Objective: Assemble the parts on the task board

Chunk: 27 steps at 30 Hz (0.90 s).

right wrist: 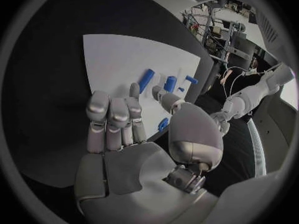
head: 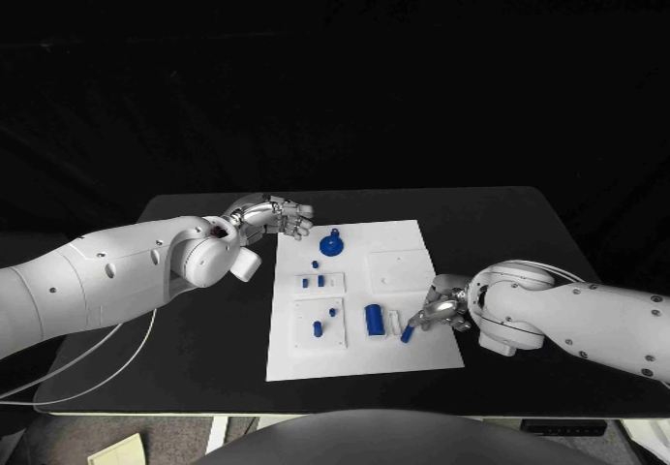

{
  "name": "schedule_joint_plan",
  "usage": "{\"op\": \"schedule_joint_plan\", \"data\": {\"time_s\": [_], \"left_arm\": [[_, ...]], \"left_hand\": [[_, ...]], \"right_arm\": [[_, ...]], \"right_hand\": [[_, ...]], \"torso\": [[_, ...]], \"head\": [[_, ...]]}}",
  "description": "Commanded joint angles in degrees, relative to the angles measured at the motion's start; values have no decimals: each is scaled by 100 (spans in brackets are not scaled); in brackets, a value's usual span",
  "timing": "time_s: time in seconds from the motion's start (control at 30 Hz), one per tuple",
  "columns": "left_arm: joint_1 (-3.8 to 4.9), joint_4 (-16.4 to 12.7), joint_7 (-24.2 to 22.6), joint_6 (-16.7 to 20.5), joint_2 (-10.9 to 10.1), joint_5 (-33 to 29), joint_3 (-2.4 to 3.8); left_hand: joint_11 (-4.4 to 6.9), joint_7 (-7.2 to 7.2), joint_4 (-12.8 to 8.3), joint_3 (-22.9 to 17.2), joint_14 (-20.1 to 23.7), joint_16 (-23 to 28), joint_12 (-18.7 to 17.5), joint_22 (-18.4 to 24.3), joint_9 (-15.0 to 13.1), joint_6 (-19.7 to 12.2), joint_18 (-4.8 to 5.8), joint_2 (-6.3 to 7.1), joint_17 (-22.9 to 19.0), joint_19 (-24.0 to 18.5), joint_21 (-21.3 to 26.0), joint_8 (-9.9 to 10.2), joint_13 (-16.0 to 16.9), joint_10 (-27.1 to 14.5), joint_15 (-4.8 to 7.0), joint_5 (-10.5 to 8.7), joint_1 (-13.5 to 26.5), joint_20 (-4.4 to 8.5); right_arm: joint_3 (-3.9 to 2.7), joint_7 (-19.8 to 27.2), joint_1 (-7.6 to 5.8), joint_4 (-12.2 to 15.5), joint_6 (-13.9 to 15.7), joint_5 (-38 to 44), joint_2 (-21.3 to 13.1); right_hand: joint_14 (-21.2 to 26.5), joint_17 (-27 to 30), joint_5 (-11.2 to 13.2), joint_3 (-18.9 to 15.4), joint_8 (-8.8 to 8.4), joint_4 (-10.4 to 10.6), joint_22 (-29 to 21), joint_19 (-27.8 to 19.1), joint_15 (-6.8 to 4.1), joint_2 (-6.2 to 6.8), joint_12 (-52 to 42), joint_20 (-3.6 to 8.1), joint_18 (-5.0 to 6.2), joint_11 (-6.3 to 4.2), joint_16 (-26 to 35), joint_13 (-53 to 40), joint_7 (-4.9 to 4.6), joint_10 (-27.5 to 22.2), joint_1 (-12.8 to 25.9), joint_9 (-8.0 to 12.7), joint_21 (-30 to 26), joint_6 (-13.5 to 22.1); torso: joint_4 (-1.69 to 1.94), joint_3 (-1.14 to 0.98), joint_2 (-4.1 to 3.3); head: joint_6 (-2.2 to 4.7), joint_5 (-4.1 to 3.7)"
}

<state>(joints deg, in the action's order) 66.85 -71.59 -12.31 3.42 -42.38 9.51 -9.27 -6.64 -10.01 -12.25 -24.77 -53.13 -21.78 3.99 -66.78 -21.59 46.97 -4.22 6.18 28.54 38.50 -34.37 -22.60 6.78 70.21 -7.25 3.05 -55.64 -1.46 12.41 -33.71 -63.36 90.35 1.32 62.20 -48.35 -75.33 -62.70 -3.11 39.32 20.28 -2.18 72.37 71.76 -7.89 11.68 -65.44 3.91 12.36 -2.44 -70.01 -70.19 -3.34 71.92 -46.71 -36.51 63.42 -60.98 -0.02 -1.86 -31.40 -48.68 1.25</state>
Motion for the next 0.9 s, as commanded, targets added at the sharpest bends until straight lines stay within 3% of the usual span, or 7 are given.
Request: {"op": "schedule_joint_plan", "data": {"time_s": [0.03, 0.33, 0.57, 0.9], "left_arm": [[7, -20, -26, -101, 13, 39, 4], [7, -17, -21, -104, 6, 43, 4], [7, -18, -18, -106, 2, 44, 4], [9, -26, -12, -103, -14, 49, 5]], "left_hand": [[1, 5, -15, 3, -11, 20, 15, -9, 9, -44, -55, -44, 7, -11, 24, -8, -6, -37, -26, -6, -21, -30], [1, 4, -14, 4, -11, 22, 16, -11, 9, -44, -55, -46, 9, -11, 25, -8, -7, -37, -27, -6, -20, -31], [1, 4, -13, 4, -11, 24, 16, -13, 9, -44, -55, -45, 10, -11, 27, -9, -7, -37, -27, -6, -20, -31], [1, 4, -12, 4, -11, 26, 16, -15, 10, -44, -55, -47, 13, -11, 29, -9, -8, -36, -27, -6, -20, -31]], "right_arm": [[2, -87, 30, -38, -132, 134, 47], [13, -65, 172, -155, -72, 110, 202], [14, -44, 217, -223, -60, 533, 269], [15, -28, 267, -261, -18, 996, 353]], "right_hand": [[17, -9, 30, -9, 23, 50, 12, -5, -40, -30, 40, 20, 264, -41, -11, 5, -10, 21, 62, -5, 40, -52], [19, -12, 29, -20, 3, 92, 19, -12, -46, -20, 81, 24, 264, -45, -13, 36, -6, 7, 130, -1, 48, -65], [20, -12, 29, -4, -5, 90, 21, -14, -48, -32, 85, 28, 264, -47, -12, 37, -4, 7, 120, 0, 51, -66], [27, -16, 30, 182, -54, -33, 39, -40, -53, -318, 109, 47, 264, -50, -11, 46, -2, 6, -25, 5, 68, -84]], "torso": [[-8, -2, 0], [1, -5, -3], [-4, -1, -3], [-2, -3, -1]], "head": [[-8, 2], [-27, 2], [-46, 13], [-66, 10]]}}
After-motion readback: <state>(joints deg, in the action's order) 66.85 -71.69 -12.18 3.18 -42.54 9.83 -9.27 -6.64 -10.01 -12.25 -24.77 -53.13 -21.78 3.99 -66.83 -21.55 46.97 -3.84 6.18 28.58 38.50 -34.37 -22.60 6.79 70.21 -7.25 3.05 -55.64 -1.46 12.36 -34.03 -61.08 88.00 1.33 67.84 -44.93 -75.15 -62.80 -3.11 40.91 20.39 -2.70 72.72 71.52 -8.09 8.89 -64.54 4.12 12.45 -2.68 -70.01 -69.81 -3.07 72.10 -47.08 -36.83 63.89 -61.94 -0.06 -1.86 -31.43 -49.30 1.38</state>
